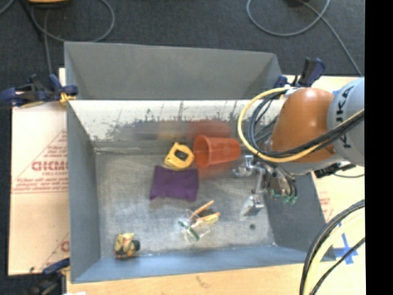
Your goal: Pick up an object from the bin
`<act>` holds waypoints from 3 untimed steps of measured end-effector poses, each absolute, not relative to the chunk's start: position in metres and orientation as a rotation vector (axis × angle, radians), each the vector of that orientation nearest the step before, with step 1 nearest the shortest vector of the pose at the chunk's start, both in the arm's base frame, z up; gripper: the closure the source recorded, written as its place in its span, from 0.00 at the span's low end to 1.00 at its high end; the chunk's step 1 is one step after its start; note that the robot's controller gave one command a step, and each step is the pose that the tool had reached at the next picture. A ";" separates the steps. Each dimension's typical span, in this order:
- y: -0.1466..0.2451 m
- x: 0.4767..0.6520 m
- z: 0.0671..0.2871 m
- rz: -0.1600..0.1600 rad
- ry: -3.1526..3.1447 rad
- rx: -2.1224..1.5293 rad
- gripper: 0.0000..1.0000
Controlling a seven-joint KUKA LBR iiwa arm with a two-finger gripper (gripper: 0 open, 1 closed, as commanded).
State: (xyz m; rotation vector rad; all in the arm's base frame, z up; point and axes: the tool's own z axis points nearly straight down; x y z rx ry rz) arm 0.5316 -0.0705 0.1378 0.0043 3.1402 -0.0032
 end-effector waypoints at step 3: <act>-0.011 0.558 0.078 -0.006 3.131 -0.158 0.00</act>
Offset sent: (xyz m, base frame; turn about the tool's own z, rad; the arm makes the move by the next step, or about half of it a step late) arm 0.0270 0.0666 -0.0678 -0.1561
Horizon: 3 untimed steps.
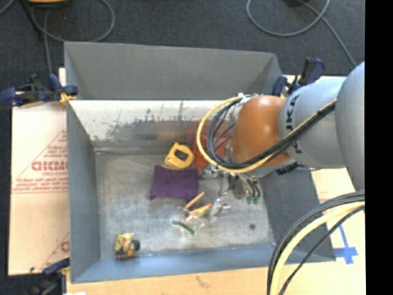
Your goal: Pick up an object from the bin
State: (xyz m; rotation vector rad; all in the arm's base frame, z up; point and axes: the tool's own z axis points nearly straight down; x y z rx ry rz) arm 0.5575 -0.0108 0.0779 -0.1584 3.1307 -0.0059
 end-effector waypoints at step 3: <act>0.020 0.526 0.077 0.002 3.150 0.256 1.00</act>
Offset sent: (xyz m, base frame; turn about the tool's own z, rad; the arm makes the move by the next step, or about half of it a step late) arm -0.0383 0.0349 0.0027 0.1519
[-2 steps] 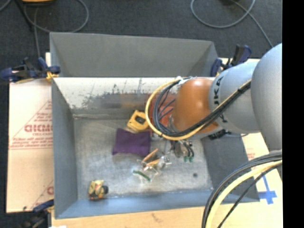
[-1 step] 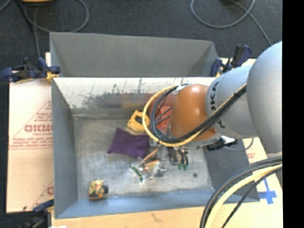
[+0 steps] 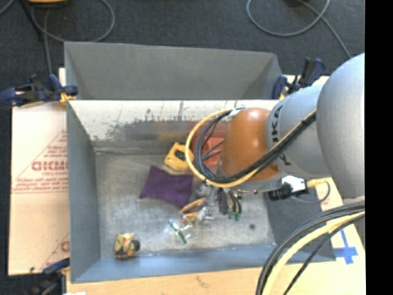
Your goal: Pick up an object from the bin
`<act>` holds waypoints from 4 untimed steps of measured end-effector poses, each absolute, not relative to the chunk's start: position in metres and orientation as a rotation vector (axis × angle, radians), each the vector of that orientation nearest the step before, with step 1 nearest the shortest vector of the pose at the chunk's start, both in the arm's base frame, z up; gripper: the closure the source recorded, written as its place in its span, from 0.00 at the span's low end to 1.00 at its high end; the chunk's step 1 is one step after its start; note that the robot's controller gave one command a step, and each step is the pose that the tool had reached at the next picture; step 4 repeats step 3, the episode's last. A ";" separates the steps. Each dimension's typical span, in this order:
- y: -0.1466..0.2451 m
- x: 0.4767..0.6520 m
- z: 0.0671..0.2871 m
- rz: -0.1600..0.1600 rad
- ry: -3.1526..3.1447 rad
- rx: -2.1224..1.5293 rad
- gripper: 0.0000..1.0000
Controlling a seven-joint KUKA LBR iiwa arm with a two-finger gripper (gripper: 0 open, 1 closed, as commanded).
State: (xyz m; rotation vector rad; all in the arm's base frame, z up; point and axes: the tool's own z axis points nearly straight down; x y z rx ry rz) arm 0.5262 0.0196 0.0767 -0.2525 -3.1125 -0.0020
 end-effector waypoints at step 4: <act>0.047 0.516 0.244 0.001 -3.137 -0.219 1.00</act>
Offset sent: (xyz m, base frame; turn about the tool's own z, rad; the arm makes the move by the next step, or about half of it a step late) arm 0.0020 0.0030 0.1223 -0.0308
